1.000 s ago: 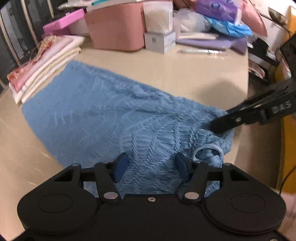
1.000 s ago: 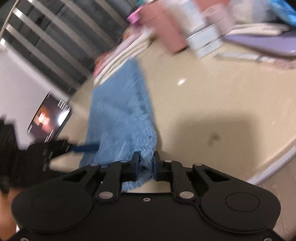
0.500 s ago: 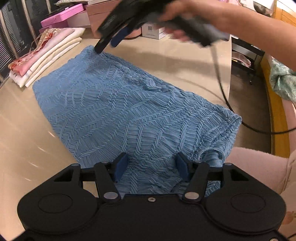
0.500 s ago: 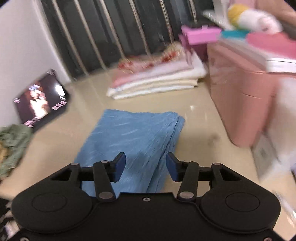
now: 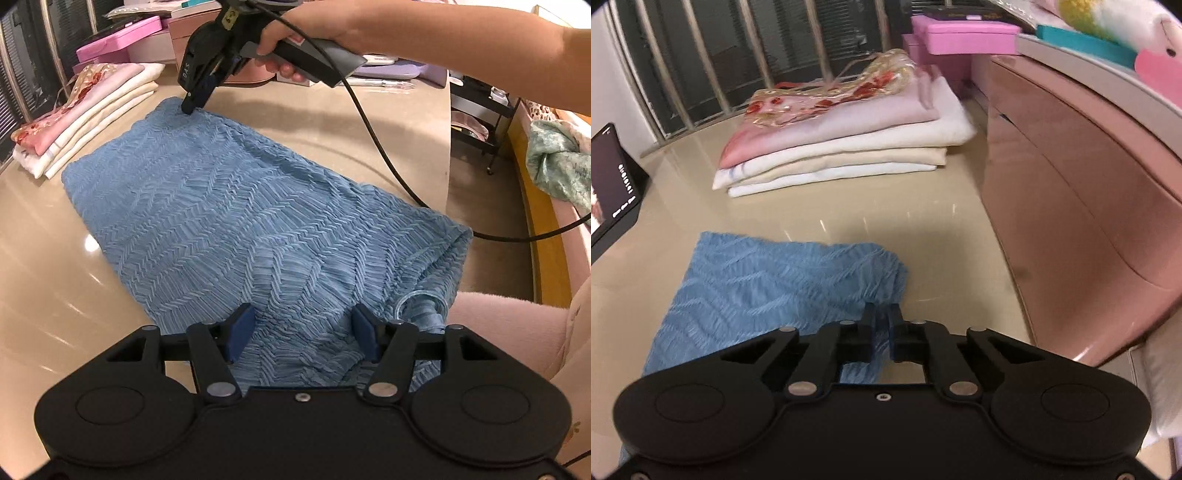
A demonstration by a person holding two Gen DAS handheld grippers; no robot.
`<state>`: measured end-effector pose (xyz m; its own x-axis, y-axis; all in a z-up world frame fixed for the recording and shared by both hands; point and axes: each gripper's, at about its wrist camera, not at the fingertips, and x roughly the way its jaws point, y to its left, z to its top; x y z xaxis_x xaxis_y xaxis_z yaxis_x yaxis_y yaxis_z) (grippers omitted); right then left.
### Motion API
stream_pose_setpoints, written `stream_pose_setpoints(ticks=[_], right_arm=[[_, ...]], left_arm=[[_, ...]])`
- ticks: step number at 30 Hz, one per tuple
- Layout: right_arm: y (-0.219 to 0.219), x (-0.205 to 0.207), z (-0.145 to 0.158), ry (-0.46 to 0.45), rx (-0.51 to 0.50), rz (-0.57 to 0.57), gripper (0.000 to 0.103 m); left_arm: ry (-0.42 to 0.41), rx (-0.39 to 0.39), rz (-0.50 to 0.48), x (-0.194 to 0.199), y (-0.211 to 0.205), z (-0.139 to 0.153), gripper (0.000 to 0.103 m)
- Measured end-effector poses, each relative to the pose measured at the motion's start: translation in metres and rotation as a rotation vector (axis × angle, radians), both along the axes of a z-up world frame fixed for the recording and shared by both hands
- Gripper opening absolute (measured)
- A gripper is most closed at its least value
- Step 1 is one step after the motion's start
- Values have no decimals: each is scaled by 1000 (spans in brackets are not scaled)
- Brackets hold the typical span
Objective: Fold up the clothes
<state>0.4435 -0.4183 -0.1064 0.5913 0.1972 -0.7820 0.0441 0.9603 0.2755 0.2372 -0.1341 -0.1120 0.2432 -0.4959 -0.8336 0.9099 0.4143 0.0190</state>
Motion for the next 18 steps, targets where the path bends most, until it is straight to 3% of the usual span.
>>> stream_pose_setpoints(ticks=[2, 3, 5, 9, 12, 14, 18], right_arm=[[-6, -9, 4, -4, 46, -18, 28], [-7, -19, 10, -38, 69, -18, 36], [-7, -49, 28, -127, 112, 15, 43], [14, -134, 74, -285, 126, 243, 64], [39, -210, 95, -370, 43, 463, 81], [57, -258, 97, -400, -48, 606, 86], [95, -335, 75, -393, -270, 845, 87]], left_arm=[[-10, -2, 17, -1, 0, 3, 62], [-17, -8, 26, -1, 1, 6, 64], [-30, -19, 46, -3, 3, 11, 64], [61, -249, 129, 5, 37, 44, 75], [43, -293, 194, -1, 60, 54, 78], [-23, -232, 215, -10, 71, 51, 79], [-95, -110, 151, -42, 77, 39, 82]])
